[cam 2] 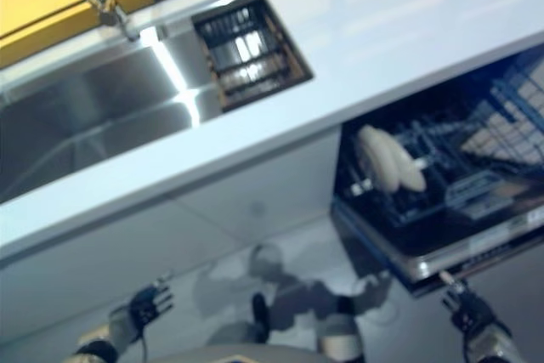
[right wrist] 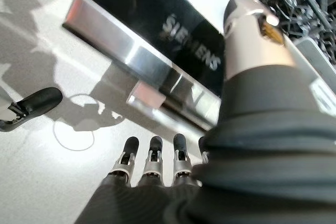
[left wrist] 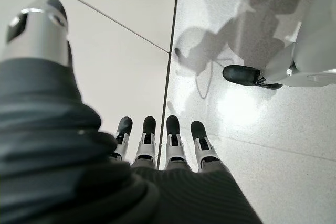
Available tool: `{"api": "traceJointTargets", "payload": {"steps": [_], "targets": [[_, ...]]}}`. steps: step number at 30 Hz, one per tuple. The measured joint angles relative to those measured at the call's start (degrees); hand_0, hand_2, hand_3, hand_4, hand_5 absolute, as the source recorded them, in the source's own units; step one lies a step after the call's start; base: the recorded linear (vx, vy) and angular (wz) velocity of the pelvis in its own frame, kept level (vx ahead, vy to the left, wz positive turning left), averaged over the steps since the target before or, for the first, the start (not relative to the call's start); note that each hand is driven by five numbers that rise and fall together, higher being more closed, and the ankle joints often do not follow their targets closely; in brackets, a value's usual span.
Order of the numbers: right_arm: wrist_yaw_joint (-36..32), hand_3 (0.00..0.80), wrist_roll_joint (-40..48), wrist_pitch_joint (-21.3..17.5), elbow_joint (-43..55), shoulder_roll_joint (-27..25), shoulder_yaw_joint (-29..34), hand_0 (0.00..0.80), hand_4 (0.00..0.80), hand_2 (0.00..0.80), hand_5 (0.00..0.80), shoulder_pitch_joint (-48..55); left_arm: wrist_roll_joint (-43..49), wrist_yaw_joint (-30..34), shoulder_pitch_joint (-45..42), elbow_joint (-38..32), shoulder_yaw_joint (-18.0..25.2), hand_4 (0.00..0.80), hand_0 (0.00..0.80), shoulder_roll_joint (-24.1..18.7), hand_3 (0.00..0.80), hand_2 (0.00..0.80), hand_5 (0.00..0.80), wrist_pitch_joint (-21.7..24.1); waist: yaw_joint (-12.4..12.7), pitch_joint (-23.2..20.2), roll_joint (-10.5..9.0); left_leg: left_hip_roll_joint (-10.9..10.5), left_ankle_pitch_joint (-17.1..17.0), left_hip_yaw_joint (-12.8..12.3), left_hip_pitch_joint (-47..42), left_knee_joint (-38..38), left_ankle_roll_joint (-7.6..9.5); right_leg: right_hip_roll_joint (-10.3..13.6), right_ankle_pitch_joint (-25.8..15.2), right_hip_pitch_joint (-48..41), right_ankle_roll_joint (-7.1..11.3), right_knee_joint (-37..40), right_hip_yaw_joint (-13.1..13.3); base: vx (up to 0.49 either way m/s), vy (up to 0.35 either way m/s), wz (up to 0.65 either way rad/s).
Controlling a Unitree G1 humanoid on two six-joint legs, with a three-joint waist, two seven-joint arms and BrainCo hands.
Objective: Take plates into dishwasher
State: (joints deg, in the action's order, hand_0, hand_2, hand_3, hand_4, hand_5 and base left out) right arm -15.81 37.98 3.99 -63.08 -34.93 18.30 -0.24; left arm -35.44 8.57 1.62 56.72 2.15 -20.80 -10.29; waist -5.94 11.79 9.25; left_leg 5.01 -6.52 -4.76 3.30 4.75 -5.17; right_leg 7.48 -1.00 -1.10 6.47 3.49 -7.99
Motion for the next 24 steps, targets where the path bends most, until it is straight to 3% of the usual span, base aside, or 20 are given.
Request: {"api": "traceJointTargets", "payload": {"steps": [6, 13, 15, 19, 24], "targets": [[1.26, 0.0, 2.04, -1.33, 0.74, -3.26, -1.01, 0.0, 0.0, 0.0, 0.0, -2.26, -3.02, 0.44, 1.9, -1.42, -1.03, 0.0, 0.0, 0.27, 0.0, 0.0, 0.0, 1.56, -0.5, 5.06, 1.27, -1.07, -0.95, 0.15, 2.5, -0.47, 0.82, 1.33, 0.67, 3.41, 0.8, -3.09, -0.16, -0.087, 0.087, 0.05], [0.0, 0.0, 2.25, -2.28, 5.6, -6.32, -1.58, 0.0, 0.0, 0.0, 0.0, -2.46, -6.12, 0.34, 2.43, -2.15, -2.82, 0.0, 0.0, 2.76, 0.0, 0.0, 0.0, 2.72, -1.19, 7.98, 2.76, -2.43, -0.79, 0.06, 2.39, -2.0, 1.75, 3.44, 3.11, 5.43, 1.39, -9.31, -0.13, 0.0, 0.092, 0.02], [-0.38, 0.0, 3.25, -2.63, 6.38, -7.38, -2.64, 0.0, 0.0, 0.0, 0.0, -2.92, -6.86, 3.9, 4.27, 0.56, -2.79, 0.0, 0.0, 0.98, 0.0, 0.0, 0.0, -0.3, -1.43, 8.86, 3.95, -2.67, -0.12, 0.07, 1.97, -2.55, 2.17, 3.92, 4.06, 5.72, 1.42, -11.76, -0.27, 0.104, 0.155, 0.04], [-0.79, 0.0, 3.22, -2.28, 8.5, -10.44, -5.93, 0.0, 0.0, 0.0, 0.0, -3.74, -7.76, 4.74, 3.88, 0.34, -1.82, 0.0, 0.0, -2.26, 0.0, 0.0, 0.0, -4.14, -2.93, 9.31, 5.17, -3.34, 0.18, -0.34, 1.25, -3.0, 2.52, 5.34, 5.85, 6.43, 1.8, -16.12, 0.0, 0.069, 0.043, -0.03], [0.27, 0.0, 3.2, 0.28, 9.87, -11.15, -7.7, 0.0, 0.0, 0.0, 0.0, -3.88, -8.09, 2.9, 2.81, -1.41, -1.92, 0.0, 0.0, 2.56, 0.0, 0.0, 0.0, -4.01, -2.99, 9.33, 5.16, -3.2, 0.42, -0.73, -1.21, -3.31, 2.51, 5.22, 5.77, 4.22, 1.45, -16.17, -0.12, 0.115, 0.018, -0.05]]}}
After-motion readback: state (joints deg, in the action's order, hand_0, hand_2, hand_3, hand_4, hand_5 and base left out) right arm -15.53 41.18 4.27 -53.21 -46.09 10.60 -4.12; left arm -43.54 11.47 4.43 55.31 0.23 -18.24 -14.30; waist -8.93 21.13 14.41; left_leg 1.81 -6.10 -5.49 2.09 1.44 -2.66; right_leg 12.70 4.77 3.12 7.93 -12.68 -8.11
